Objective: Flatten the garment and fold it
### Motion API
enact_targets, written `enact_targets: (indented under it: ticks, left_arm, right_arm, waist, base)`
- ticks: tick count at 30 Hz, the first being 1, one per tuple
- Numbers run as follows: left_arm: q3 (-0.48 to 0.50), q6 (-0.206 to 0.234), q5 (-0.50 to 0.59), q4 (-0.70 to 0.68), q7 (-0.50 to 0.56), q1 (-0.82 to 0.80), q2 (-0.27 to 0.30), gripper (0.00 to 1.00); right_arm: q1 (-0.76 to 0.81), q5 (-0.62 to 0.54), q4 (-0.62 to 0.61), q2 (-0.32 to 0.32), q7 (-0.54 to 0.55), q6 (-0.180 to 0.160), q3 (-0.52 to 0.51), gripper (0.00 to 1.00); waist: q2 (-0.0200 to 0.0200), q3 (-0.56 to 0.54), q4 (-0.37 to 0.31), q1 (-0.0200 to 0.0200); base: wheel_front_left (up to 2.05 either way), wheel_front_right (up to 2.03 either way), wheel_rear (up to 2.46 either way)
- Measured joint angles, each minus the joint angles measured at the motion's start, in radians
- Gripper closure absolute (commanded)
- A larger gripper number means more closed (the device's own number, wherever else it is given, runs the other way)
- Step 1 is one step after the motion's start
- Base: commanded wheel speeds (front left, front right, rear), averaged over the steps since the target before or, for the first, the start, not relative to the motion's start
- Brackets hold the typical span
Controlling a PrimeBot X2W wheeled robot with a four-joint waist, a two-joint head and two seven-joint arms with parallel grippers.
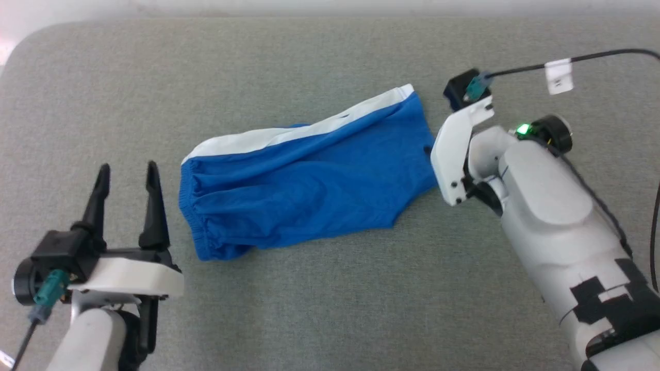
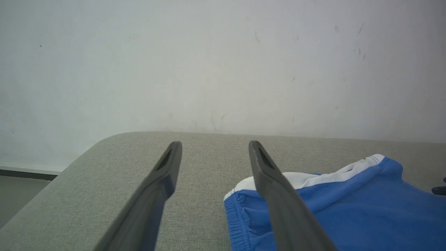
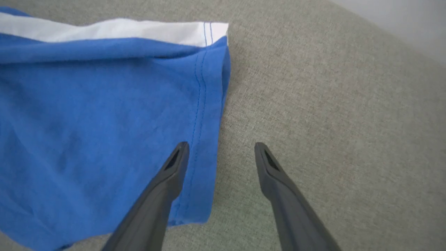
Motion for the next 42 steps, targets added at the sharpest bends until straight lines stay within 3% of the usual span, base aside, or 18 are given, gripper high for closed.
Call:
enact_targets:
  ticks: [12,13,14,19,24,28,37,38,40,42]
  left_arm:
    - [0.019,-0.047,0.028,0.014,-0.001,0.026,-0.061,0.00]
    - [0.019,-0.051,0.025,0.019,-0.001,0.026,-0.063,0.00]
    - [0.018,-0.054,0.021,0.024,0.002,0.026,-0.064,0.00]
    - [0.008,-0.059,-0.010,0.000,0.103,0.026,-0.053,0.00]
    - [-0.046,-0.040,-0.053,-0.035,0.381,0.026,-0.035,0.00]
    - [-0.082,-0.040,-0.087,-0.035,0.539,-0.007,-0.030,0.00]
    - [-0.128,-0.040,-0.106,0.153,0.724,-0.131,-0.011,0.00]
    - [-0.137,-0.044,-0.109,0.175,0.747,-0.139,-0.009,0.24]
    - [-0.136,-0.051,-0.119,0.199,0.772,-0.156,-0.005,0.98]
    - [-0.134,-0.066,-0.136,0.214,0.792,-0.170,0.002,1.00]
  right_arm:
    - [0.052,-0.080,-0.072,0.001,0.156,0.000,-0.021,0.02]
    - [0.053,-0.079,-0.079,0.000,0.170,-0.001,-0.020,0.71]
    - [0.055,-0.073,-0.091,-0.002,0.178,-0.001,-0.018,1.00]
    - [0.082,-0.055,-0.139,0.005,0.202,-0.001,-0.001,1.00]
    - [0.111,-0.057,-0.181,0.003,0.203,-0.001,-0.001,1.00]
    - [0.126,-0.057,-0.214,0.002,0.220,-0.001,0.005,1.00]
    - [0.147,-0.052,-0.285,0.002,0.248,-0.001,0.020,1.00]
    - [0.150,-0.052,-0.292,0.002,0.252,-0.001,0.021,1.00]
    - [0.157,-0.051,-0.305,0.002,0.254,-0.001,0.028,1.00]
    - [0.160,-0.050,-0.321,0.002,0.255,-0.001,0.035,1.00]
  waist:
    - [0.0001,0.044,0.051,0.0001]
    - [0.0001,0.045,0.054,0.0001]
    - [0.0001,0.047,0.057,0.0001]
    - [0.0001,0.041,0.054,0.0002]
    - [0.0001,0.030,0.047,0.0002]
    - [0.0001,0.030,0.040,0.0002]
    - [0.0001,0.042,0.008,0.0003]
    - [0.0001,0.044,0.004,0.0002]
    - [0.0001,0.049,-0.006,0.0002]
    - [0.0001,0.052,-0.016,0.0000]
  base:
    - [0.00,0.00,0.00]
    - [0.00,0.00,0.00]
    - [0.00,0.00,0.00]
    - [0.00,0.00,0.00]
    - [0.00,0.00,0.00]
    - [0.00,0.00,0.00]
    - [0.00,0.00,0.00]
    - [0.00,0.00,0.00]
    - [0.00,0.00,0.00]
    - [0.00,0.00,0.00]
